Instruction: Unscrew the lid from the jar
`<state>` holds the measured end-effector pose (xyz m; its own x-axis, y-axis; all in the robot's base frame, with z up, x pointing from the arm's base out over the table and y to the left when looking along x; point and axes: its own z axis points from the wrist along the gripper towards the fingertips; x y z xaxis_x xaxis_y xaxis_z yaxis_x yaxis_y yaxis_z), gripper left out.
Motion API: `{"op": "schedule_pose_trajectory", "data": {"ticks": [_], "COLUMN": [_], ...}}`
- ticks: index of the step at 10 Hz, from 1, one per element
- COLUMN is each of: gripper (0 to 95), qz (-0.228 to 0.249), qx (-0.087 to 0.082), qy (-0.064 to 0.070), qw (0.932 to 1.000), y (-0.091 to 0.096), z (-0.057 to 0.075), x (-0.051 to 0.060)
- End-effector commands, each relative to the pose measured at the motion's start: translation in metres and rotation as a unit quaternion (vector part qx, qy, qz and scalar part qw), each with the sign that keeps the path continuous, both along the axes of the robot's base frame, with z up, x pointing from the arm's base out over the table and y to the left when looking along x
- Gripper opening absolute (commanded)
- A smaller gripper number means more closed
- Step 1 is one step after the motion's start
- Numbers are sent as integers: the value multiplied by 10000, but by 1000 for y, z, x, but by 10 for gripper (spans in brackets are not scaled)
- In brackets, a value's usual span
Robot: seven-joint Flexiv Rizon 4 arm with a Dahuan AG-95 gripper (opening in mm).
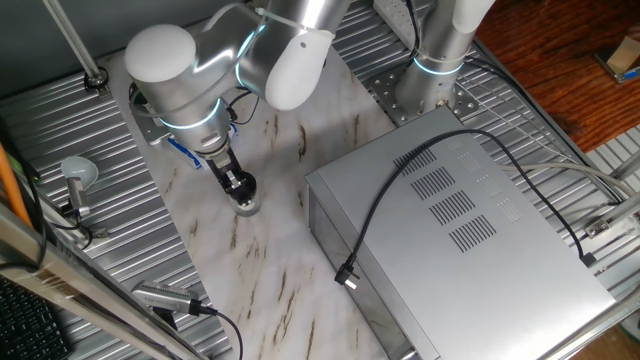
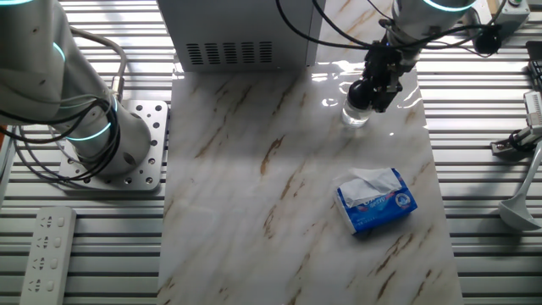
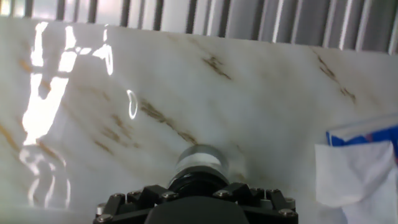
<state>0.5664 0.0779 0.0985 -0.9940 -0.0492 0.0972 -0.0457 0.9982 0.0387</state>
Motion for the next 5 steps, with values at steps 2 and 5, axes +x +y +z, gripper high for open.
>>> {"op": "schedule_pose_trajectory", "data": {"ticks": [2, 5], "gripper": [570, 570], "qz": [52, 105], "qx": [-59, -19], "qy": [-10, -11], "qw": [10000, 9999], "y": [1, 1], "z": [0, 0], "x": [-1, -1]}}
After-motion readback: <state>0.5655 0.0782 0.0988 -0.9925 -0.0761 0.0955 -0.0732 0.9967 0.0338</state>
